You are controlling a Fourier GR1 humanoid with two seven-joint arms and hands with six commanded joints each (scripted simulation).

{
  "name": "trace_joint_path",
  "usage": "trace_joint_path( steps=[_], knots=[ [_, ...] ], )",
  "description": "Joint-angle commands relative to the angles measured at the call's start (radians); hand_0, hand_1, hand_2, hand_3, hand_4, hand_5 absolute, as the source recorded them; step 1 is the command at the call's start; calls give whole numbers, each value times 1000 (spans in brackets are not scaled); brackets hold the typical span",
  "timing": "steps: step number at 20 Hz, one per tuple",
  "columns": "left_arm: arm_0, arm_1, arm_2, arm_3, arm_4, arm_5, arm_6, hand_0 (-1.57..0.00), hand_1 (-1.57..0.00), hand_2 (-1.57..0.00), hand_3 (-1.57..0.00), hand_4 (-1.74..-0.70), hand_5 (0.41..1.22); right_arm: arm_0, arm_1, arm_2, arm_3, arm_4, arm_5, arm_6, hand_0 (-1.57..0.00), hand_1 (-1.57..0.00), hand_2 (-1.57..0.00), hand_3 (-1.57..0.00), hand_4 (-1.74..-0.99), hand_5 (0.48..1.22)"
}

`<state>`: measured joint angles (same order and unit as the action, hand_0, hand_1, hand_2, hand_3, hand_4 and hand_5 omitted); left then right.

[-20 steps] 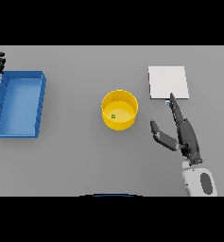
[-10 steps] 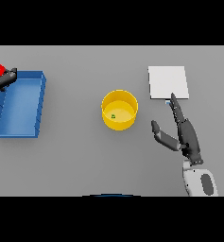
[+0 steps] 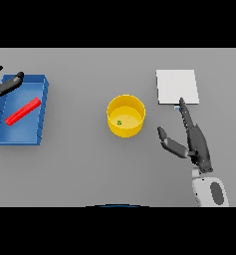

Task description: Pick up the red beaker and tilt it to pour out 1 green nut into yellow bowl. Pick up the yellow bowl and place it on the metallic measuring scale.

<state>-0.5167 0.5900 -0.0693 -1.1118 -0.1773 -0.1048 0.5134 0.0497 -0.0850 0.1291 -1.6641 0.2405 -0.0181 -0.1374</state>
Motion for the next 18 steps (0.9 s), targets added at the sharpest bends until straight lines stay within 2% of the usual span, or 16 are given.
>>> trace_joint_path(
  steps=[1, 2, 4, 5, 9, 13, 14, 16, 18],
  knots=[
    [-1, 1, 3, 0, -1, 7, -16, -80, -73, -69, -72, -776, 631, 9, -1, 3, -12, 3, 1, 11, 1, 1, 1, 1, -1144, 644],
    [12, -7, 5, -15, 5, 17, -43, -64, -58, -55, -57, -778, 633, 0, -7, 15, -15, 46, -16, 55, 1, 1, 1, 1, -1131, 631],
    [17, -18, 23, -30, 25, 38, -78, -40, -37, -35, -36, -784, 644, -28, -32, 45, -13, 75, 18, 52, 1, 1, 1, 1, -1087, 649],
    [12, -25, 27, -34, 36, 35, -73, -32, -29, -28, -29, -786, 652, -53, -53, 61, -8, 91, 45, 51, 1, 1, 1, 1, -1080, 662],
    [20, -41, 26, -54, 46, 39, -71, -13, -11, -11, -11, -800, 673, -180, -197, 122, 42, 240, 123, 100, 1, 1, 1, 1, -1128, 637],
    [30, -47, 26, -63, 54, 37, -60, -5, -4, -4, -4, -809, 688, -320, -276, 234, 95, 396, 196, 75, 1, 1, 1, 1, -1150, 630],
    [27, -40, 30, -65, 59, 27, -58, -3, -3, -3, -3, -811, 688, -349, -299, 259, 108, 422, 219, 46, 1, 1, 1, 1, -1152, 632],
    [32, -41, 29, -68, 59, 27, -59, -2, -2, -1, -2, -811, 689, -407, -321, 308, 147, 473, 246, 4, 1, 1, 1, 1, -1162, 637],
    [38, -37, 32, -72, 63, 24, -63, -1, -1, -1, -1, -808, 689, -463, -330, 347, 187, 507, 280, -14, 1, 1, 1, 1, -1164, 641]
  ],
)
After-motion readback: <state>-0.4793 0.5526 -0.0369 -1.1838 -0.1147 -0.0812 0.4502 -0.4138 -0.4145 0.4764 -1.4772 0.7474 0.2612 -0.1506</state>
